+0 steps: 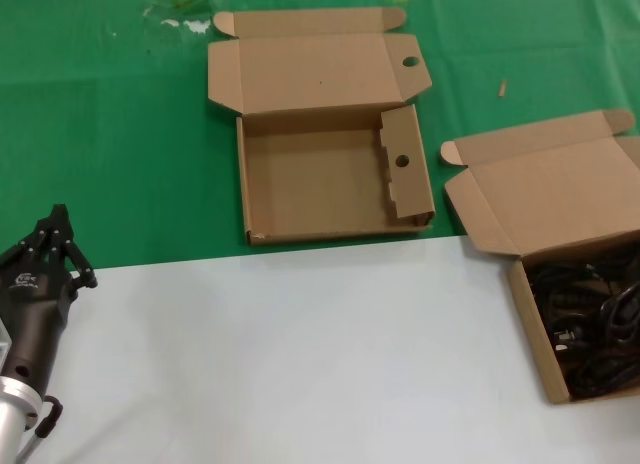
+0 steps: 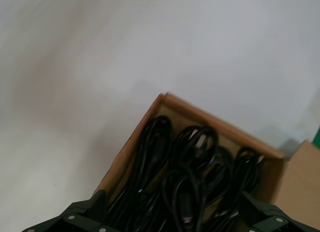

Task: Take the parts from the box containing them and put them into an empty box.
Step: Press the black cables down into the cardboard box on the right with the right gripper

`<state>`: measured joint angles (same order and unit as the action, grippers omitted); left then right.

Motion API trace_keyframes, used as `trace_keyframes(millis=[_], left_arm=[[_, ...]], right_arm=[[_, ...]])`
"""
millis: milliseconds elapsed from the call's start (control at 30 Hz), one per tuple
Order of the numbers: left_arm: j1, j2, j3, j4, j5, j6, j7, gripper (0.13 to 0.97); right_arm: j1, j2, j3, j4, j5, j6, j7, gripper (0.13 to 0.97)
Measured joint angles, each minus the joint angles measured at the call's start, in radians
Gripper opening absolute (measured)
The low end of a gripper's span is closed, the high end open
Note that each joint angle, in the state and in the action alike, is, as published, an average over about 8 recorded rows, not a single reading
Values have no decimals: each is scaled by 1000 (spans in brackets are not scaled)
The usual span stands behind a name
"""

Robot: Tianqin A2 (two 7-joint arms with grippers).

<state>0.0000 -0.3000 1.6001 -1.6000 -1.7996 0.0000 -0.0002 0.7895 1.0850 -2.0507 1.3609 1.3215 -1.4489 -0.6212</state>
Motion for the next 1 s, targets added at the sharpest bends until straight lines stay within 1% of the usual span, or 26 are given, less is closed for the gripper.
trace_keyframes(millis=[100,233,500,533,800,833,1000], left_arm=[[0,0,0,0,0,0,0,140],[0,0,0,0,0,0,0,140],[0,0,0,0,0,0,0,140],[0,0,0,0,0,0,0,140],[0,0,0,0,0,0,0,140],[0,0,0,0,0,0,0,140],[0,0,0,0,0,0,0,140]], right_arm=[[8,-10,-9,-43,-15,4,-32,895],[19,-28,-19,-96,-31,13,-67,895],[57,-70,-40,-176,-53,17,-110,764],[64,-76,-43,-185,-56,16,-114,764],[128,-119,-68,-262,-88,15,-150,569],[135,-124,-71,-271,-92,15,-153,569],[163,-145,-85,-309,-105,19,-169,441]])
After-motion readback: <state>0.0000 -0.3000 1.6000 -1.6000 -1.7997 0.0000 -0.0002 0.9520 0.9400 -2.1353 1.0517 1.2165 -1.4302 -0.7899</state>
